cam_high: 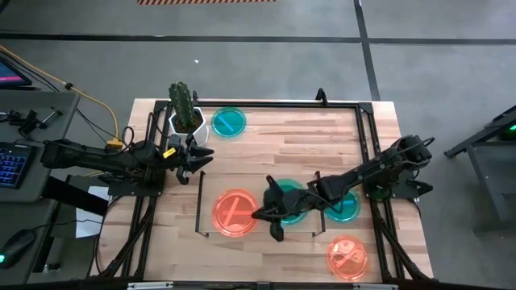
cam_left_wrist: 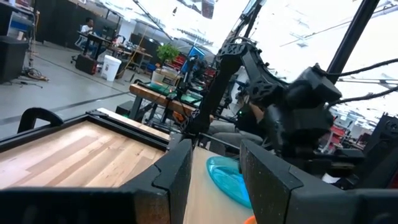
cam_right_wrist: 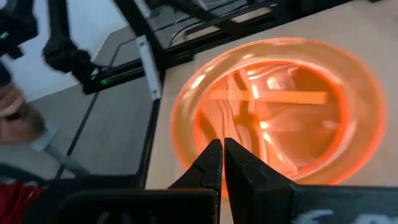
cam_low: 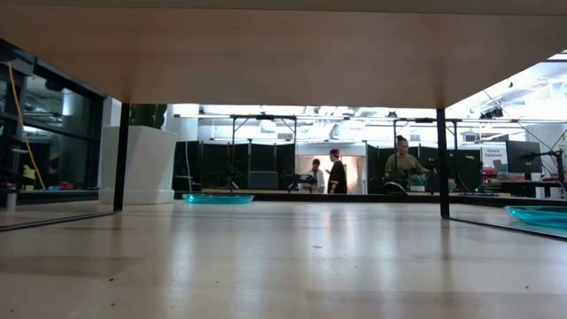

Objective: Place and stack plates onto a shelf
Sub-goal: Stack the top orange transparent plate on top of the orange transparent plate

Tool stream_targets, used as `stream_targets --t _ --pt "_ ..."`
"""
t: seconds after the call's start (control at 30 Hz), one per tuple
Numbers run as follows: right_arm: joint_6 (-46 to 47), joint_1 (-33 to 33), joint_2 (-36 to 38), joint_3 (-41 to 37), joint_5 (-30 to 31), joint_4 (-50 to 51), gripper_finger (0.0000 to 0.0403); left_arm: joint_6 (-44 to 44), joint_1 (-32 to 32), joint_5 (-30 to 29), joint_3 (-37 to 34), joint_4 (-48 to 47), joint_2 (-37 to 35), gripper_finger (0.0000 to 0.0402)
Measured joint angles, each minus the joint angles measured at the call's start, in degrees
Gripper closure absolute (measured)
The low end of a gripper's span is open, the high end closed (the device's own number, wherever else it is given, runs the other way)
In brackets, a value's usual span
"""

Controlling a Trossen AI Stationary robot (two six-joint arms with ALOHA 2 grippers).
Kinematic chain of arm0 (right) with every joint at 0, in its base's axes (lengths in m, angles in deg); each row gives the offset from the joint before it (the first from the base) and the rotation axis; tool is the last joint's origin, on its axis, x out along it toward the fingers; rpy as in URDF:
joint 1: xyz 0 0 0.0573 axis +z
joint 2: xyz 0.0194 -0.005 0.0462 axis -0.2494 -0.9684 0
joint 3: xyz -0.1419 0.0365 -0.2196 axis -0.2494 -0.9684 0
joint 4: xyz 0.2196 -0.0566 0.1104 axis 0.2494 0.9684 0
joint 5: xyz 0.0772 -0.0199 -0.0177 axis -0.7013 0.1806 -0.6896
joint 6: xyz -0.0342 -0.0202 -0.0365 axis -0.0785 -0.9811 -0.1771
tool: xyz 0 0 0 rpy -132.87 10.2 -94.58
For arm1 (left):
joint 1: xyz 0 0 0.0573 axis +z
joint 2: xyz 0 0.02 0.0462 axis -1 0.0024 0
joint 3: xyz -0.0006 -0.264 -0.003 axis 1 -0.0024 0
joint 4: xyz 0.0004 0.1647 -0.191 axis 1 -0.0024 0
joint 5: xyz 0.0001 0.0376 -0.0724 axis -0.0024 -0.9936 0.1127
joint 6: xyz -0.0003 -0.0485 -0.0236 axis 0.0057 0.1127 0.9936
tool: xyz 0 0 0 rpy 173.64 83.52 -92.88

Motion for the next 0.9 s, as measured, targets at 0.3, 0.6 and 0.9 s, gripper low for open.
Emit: stream_targets --t 0.3,0.6,0.9 --pt "-5.73 5.51 -0.70 0.00 -2.77 -0.36 0.0403 -0.03 0.02 -0.05 0.01 0.01 0.00 0.0273" --pt "-9.12 6.63 -7.32 8.63 0.87 8.27 0.0403 -0.04 0.02 -0.09 0.00 0.01 0.00 0.0273" --pt "-11.56 6.63 -14.24 24.19 6.44 26.91 0.0403 -0.03 -0.02 -0.07 0.00 -0.55 -0.01 0.0273"
